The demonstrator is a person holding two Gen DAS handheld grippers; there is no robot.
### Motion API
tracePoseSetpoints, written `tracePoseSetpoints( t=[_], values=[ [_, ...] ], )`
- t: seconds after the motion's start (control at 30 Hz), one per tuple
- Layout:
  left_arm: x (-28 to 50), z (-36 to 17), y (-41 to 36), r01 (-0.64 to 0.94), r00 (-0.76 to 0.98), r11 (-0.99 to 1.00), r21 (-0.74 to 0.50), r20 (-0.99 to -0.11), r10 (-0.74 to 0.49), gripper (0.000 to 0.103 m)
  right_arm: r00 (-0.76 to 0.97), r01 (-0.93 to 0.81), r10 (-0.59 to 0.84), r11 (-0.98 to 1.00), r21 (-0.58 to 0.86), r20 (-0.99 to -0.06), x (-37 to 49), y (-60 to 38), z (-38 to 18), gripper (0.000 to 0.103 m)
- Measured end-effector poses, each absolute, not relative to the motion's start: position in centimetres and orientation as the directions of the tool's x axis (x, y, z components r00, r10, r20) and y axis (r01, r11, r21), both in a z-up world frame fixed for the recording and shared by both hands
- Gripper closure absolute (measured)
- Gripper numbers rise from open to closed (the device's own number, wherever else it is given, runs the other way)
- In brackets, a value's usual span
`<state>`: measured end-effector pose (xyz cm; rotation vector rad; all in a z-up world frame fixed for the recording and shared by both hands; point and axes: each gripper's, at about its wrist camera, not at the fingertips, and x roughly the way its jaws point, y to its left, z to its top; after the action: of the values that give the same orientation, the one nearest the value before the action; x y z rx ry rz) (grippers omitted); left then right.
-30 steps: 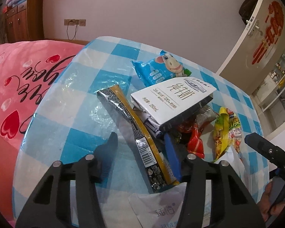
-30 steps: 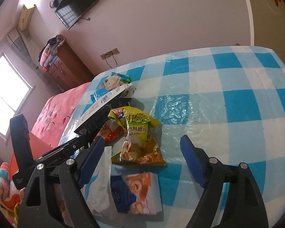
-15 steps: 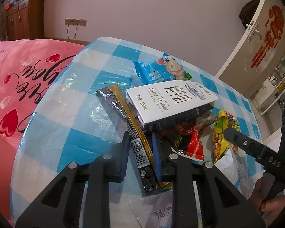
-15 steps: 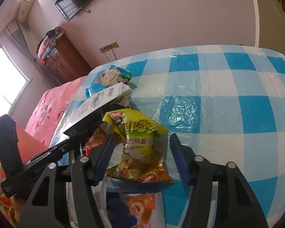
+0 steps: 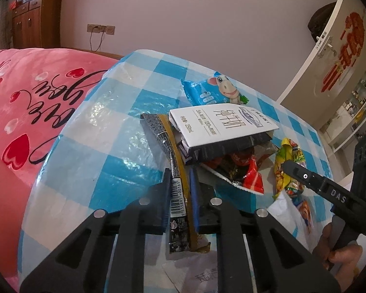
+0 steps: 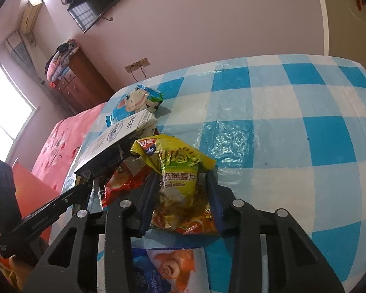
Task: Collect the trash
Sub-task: 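Grasp the long brown snack wrapper with the left gripper while the right grasps the yellow snack bag, then lift the snack wrapper and yellow snack bag and carry both toward the orange bucket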
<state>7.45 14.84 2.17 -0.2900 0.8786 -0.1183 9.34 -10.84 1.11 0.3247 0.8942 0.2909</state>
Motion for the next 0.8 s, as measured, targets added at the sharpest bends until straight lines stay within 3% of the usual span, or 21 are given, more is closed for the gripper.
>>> tracePoseSetpoints(
  t=[0.17,0.23,0.8],
  values=[
    [6.2,2.7,15.3,-0.011,0.646,0.950,-0.313,-0.727,-0.232,0.088,0.619,-0.075,0.378,0.901,0.427,-0.689,8.3,-12.2,1.4,0.067],
    [5.7,2.9,15.5,-0.010,0.652,0.948,-0.319,-0.721,-0.236,0.088,0.632,-0.061,0.379,0.894,0.444,-0.676,7.7,-12.8,1.5,0.076],
    [0.1,4.1,15.2,0.051,0.654,0.926,-0.375,-0.688,-0.315,0.088,0.688,-0.044,0.375,0.876,0.480,-0.622,1.8,-14.8,3.9,0.077]
  ],
)
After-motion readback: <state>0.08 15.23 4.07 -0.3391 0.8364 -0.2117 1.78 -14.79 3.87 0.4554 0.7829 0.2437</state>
